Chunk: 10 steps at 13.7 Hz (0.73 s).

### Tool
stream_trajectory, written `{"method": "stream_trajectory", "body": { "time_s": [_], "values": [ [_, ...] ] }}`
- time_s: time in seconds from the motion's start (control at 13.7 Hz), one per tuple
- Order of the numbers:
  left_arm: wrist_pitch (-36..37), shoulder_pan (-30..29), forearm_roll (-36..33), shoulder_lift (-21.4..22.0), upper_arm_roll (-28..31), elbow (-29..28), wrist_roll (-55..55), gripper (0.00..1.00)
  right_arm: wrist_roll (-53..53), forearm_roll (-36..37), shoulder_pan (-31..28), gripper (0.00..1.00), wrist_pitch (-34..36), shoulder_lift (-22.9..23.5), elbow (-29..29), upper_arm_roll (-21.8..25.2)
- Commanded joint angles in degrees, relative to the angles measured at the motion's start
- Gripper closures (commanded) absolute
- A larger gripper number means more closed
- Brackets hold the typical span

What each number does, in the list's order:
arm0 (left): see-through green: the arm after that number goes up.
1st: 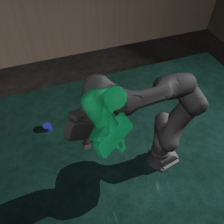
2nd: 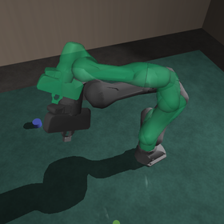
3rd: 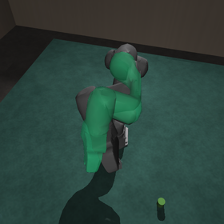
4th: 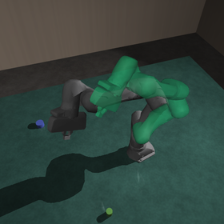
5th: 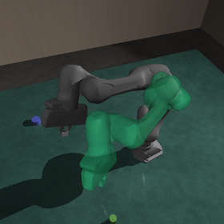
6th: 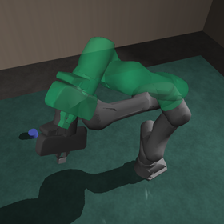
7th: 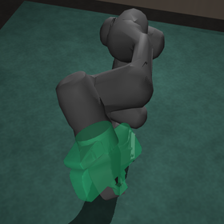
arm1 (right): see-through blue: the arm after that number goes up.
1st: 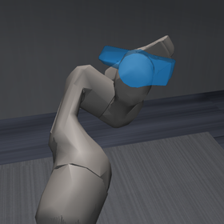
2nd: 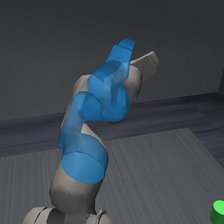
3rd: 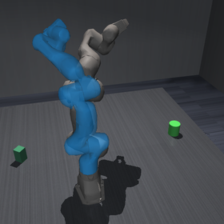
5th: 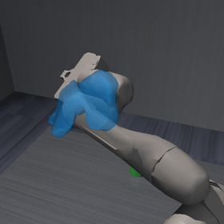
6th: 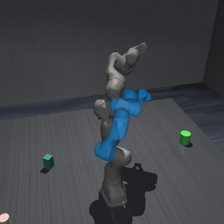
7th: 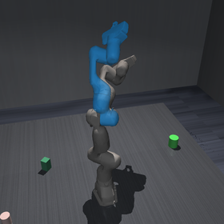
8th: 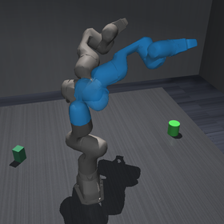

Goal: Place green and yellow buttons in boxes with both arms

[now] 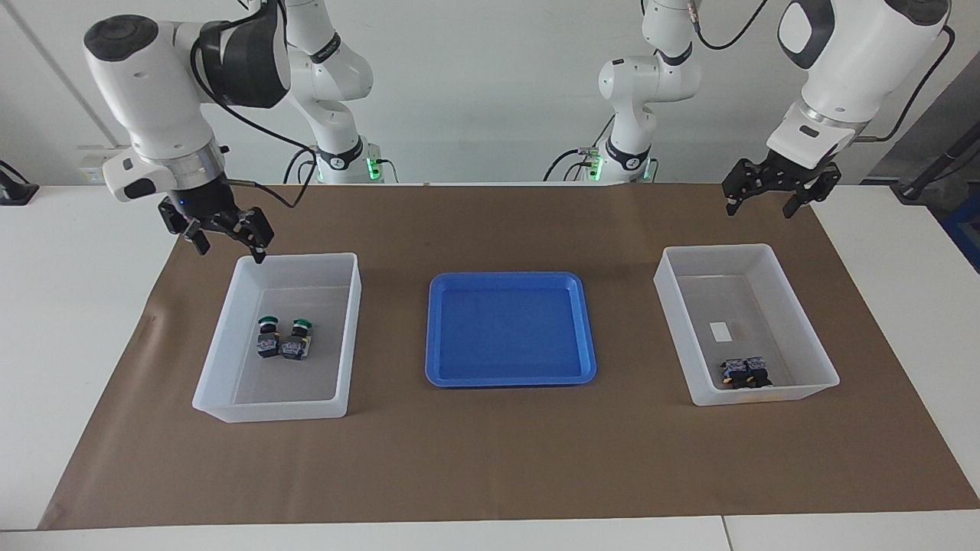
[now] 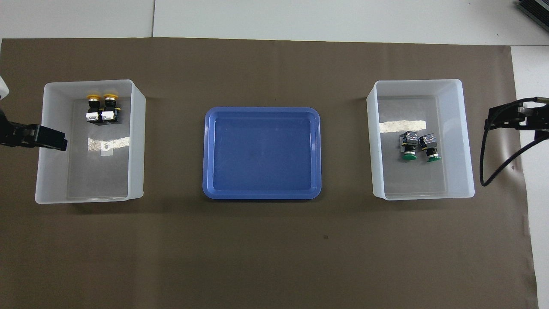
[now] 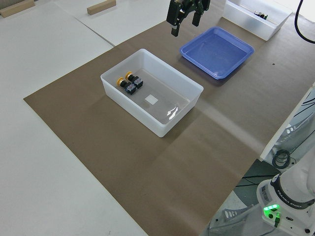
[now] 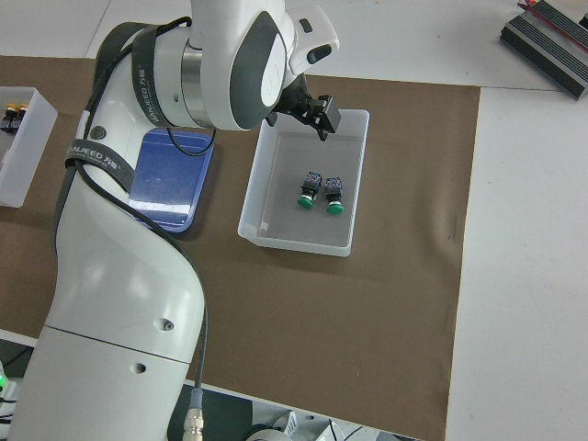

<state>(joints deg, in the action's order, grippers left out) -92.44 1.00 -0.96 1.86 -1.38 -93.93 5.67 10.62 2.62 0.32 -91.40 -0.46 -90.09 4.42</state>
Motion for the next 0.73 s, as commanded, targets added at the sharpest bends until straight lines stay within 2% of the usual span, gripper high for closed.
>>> {"method": "stream_trajectory", "body": {
  "time_s": [0.0,0.15,0.66],
  "values": [
    [-1.16,-0.29,0.25,0.6,-0.11,-0.12,-0.66,0.0,-4.26,-1.13,2.41,0.0,3.42,-1.82,-0.34,3.67],
    [-0.72,-0.38,1.66,0.51,-0.02,0.06,-1.27,0.0,-5.17,-1.48,-0.92,0.0,2.98,-1.65,-0.09,-0.35],
    [1.56,-1.17,1.57,1.3,-0.02,0.06,-1.36,0.0,-5.43,-1.48,-1.46,0.0,3.33,-2.0,-0.44,-0.72]
  ]
}}
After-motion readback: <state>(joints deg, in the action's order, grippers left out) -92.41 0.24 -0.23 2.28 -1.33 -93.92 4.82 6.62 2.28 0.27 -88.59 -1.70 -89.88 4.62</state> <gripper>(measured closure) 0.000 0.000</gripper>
